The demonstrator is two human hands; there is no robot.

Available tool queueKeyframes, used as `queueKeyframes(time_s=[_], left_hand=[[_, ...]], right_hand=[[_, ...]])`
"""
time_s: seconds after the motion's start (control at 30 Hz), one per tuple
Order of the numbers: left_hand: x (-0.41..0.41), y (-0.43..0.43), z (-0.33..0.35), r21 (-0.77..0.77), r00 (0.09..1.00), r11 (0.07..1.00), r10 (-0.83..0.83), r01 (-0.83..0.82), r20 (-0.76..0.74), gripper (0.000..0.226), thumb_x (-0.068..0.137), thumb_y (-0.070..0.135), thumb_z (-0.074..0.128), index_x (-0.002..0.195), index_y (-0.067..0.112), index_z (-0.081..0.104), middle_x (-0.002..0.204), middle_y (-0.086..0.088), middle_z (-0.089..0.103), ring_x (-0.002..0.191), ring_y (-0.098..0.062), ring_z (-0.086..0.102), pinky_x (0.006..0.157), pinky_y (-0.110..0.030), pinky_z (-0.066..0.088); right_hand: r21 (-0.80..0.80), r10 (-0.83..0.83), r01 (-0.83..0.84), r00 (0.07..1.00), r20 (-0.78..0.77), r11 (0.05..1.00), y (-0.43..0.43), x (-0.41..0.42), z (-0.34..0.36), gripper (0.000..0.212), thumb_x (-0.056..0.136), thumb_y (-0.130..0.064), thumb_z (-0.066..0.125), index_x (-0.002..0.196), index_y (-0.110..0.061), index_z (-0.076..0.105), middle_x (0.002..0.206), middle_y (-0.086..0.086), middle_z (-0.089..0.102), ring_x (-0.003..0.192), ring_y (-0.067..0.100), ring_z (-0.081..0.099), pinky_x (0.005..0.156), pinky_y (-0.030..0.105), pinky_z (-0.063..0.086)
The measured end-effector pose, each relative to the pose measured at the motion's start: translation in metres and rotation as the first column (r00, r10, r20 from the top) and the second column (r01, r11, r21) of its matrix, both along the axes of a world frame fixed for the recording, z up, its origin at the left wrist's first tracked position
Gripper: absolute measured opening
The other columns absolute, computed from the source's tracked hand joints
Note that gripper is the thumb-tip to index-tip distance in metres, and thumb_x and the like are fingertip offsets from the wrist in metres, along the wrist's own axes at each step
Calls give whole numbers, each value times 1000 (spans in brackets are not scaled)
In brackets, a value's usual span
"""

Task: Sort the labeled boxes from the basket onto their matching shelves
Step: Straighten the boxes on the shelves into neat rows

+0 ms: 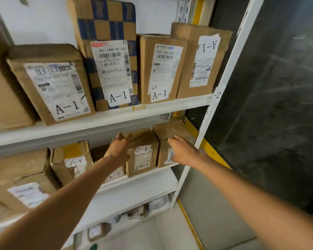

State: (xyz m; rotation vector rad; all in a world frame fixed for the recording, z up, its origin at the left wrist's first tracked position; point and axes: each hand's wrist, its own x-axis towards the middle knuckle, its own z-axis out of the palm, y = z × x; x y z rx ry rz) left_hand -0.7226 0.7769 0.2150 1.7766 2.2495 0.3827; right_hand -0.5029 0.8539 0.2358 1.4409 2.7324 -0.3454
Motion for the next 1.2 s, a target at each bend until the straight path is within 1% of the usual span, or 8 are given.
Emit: queueKeyframes(time_s=[0.13, 0.23, 0.37, 0.43, 0.57, 0.87, 1.07, 1.2], left_hand=[[13, 13, -17, 23, 995, 998, 66, -64, -80, 74, 83, 19, 72, 146, 23, 34, 145, -11, 30, 131, -32, 30, 109, -39, 31], [27, 25, -26, 80, 990, 995, 69, -60, -121, 68, 83, 16, 71, 143, 21, 41, 146, -6, 39, 134, -27, 30, 113, -39, 23], [46, 45, -37, 168, 962, 949, 274, -267, -19, 59, 80, 13, 74, 135, 19, 53, 133, -8, 53, 123, -27, 43, 105, -34, 29], [54, 53, -39, 174, 943, 929, 333, -326, -12, 50, 80, 13, 73, 128, 18, 59, 126, -10, 55, 117, -28, 45, 101, -36, 31], [61, 67, -43, 200, 935, 919, 353, -341, -31, 44, 80, 15, 73, 123, 19, 62, 121, -8, 56, 111, -28, 47, 99, -36, 34], [79, 88, -56, 267, 928, 893, 373, -362, 12, 43, 82, 14, 73, 123, 19, 62, 128, -6, 53, 113, -28, 42, 95, -29, 33], [76, 88, -56, 184, 959, 942, 285, -281, 7, 63, 76, 16, 77, 134, 21, 52, 133, -3, 47, 122, -25, 37, 104, -30, 25], [81, 69, -57, 147, 985, 974, 172, -172, 16, 87, 72, 14, 76, 147, 20, 31, 155, -5, 22, 146, -27, 6, 121, -38, 2]], right_hand=[[82, 97, -96, 995, 1, 992, 35, -5, -21, 80, 86, -8, 65, 152, -15, 19, 159, 10, 16, 147, 30, 10, 117, 42, 23], [135, 182, -182, 983, 9, 974, 60, -7, -41, 87, 85, -9, 66, 153, -12, 13, 160, 11, 10, 147, 32, 5, 118, 39, 9], [210, 257, -244, 966, -37, 947, 79, 0, -67, 77, 85, -1, 63, 150, -11, 24, 157, 8, 21, 142, 28, 19, 113, 33, 25], [264, 287, -265, 957, -50, 928, 86, 6, -73, 72, 87, 2, 58, 150, -12, 25, 156, 6, 24, 142, 27, 21, 113, 32, 26], [249, 291, -258, 951, -105, 933, 100, 15, -74, 63, 93, 7, 47, 149, -15, 29, 156, 4, 25, 143, 29, 18, 114, 32, 27], [324, 279, -211, 944, -178, 922, 120, 30, -74, 50, 88, 7, 54, 136, -9, 49, 141, 8, 47, 129, 28, 38, 103, 33, 39], [280, 260, -206, 950, -173, 938, 121, 40, -79, 63, 84, 4, 62, 142, -9, 42, 147, 8, 40, 132, 28, 34, 104, 34, 40], [296, 307, -260, 944, -123, 919, 111, 29, -67, 71, 74, 2, 68, 139, -9, 42, 142, 8, 42, 130, 28, 35, 103, 35, 41]])
